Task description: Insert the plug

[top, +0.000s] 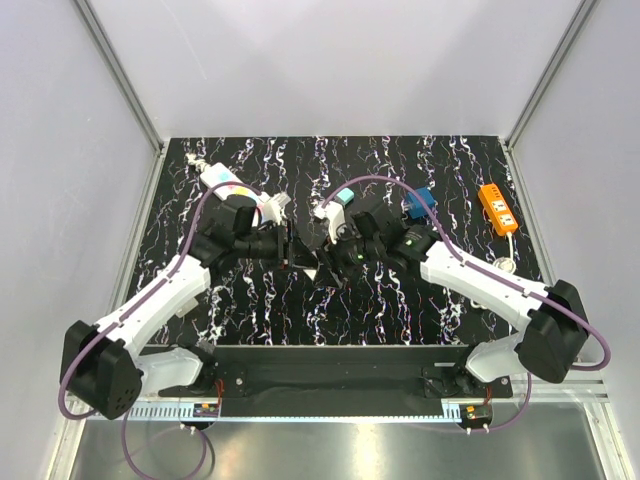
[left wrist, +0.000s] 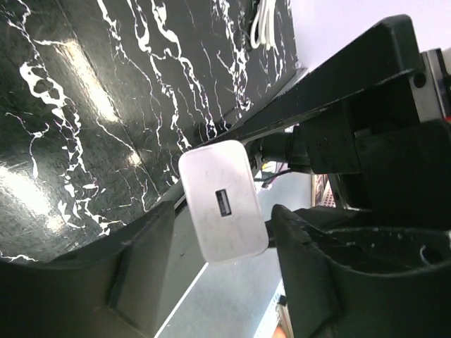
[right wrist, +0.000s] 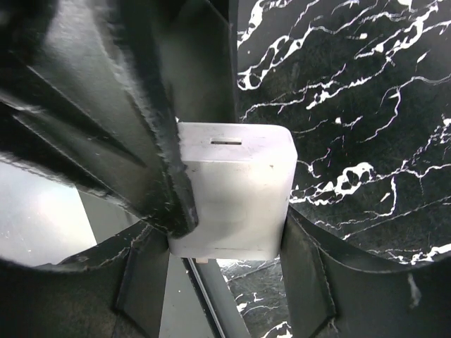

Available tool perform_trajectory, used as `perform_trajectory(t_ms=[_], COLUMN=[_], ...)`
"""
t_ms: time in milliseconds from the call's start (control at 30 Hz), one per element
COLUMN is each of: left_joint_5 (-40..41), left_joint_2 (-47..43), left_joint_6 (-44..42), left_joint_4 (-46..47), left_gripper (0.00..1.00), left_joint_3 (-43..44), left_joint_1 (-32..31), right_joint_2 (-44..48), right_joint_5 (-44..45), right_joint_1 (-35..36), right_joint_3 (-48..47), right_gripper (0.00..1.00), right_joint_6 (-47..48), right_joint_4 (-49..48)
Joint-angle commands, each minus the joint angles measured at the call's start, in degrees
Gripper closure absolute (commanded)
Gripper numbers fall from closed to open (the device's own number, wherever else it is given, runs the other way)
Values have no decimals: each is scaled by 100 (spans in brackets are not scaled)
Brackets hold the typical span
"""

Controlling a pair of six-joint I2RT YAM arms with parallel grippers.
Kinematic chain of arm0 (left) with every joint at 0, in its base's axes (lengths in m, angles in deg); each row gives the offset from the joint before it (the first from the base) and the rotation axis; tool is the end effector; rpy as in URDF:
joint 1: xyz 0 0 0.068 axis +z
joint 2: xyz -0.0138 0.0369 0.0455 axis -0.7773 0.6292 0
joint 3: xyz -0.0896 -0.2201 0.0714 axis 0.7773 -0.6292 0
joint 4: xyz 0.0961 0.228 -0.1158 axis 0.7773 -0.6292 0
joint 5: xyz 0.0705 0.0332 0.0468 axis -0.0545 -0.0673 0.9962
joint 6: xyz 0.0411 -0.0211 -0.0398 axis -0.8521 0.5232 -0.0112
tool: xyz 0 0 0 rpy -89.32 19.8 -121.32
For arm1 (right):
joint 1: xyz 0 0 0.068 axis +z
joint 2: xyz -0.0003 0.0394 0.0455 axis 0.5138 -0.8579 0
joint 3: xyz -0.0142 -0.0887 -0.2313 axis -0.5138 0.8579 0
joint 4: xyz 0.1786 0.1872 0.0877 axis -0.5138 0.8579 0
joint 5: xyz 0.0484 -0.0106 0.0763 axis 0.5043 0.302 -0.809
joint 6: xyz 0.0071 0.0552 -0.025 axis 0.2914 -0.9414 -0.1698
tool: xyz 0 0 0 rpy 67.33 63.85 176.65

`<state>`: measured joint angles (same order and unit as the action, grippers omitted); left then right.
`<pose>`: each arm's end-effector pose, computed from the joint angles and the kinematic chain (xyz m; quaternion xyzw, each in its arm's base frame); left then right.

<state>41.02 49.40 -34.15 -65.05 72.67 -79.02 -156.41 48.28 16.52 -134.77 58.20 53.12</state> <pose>0.2303 -0.1567 0.2554 0.0632 0.8487 -0.4982 0.1655 0.2121 0.2595 0.2659 -0.4329 0.7723 0.3507 0.3052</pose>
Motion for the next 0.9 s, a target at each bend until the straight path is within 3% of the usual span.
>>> perform_trajectory(t_ms=[0,67,200,233,267,333,367,433,600,667,867], left_joint_5=[21,-49,-111,-94,-76,247,432,1071,3363,3886,3633], left_joint_2=[120,234,278,269,243,182,155,7,-101,75,1129], left_joint_6=[25,16,-71,-106,-150,-545,-729,-1571,-3687,-4087,-5300], left_joint_4=[183,183,201,201,192,-26,-184,-422,-712,-739,-801], left_gripper=[49,59,100,100,100,100,100,100,100,100,100], left_joint_3=[287,340,419,428,463,577,760,972,1640,1983,2950], left_joint_1=[-90,-126,-231,-257,-249,-240,-240,-240,-231,-188,568], right_joint_2=[158,176,211,229,272,360,500,702,1634,1967,2583], right_joint_5=[102,111,181,242,365,436,462,410,374,575,1112], right_joint_1=[99,107,116,116,116,116,116,116,108,116,116], right_joint_3=[26,87,114,114,114,123,131,210,544,746,1300], right_gripper=[86,86,79,74,55,36,16,3,0,0,0], right_joint_6=[-59,-76,-85,-129,-173,-278,-331,-471,-735,-823,-1043], right_joint_4=[-439,-500,-518,-518,-510,-509,-527,-536,-694,-755,-957])
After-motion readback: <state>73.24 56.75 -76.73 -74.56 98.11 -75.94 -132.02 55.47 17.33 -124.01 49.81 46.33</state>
